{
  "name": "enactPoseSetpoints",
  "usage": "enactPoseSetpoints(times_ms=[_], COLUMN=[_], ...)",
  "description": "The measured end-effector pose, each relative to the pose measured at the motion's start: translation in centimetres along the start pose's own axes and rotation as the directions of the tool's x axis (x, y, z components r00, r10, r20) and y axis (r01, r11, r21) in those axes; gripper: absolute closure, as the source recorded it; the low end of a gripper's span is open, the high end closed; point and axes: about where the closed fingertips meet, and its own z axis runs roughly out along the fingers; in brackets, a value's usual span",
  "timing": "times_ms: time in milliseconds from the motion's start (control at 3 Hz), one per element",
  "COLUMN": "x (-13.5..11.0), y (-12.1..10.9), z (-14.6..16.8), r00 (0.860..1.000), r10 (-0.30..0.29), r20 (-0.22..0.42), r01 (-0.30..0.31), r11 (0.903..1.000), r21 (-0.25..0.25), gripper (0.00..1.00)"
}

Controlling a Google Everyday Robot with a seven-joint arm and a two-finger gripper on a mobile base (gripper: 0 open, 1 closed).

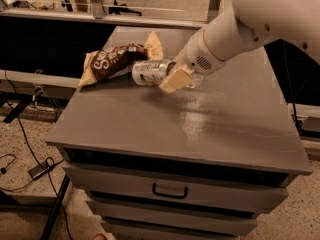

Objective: Place 7up can upright

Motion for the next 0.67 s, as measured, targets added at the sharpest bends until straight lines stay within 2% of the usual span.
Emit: enactPoseSetpoints(times_ms=[333, 667], x=[0.3, 0.8], y=[0.2, 0.7], z=[-2.8, -4.9], r00=[0.994, 0.978], r10=[-0.078, -0.132], r20=[-0.071, -0.164], r01=[0.075, 0.122], r11=[0.9962, 0.9901], r21=[-0.044, -0.069], gripper=[1.0, 1.0])
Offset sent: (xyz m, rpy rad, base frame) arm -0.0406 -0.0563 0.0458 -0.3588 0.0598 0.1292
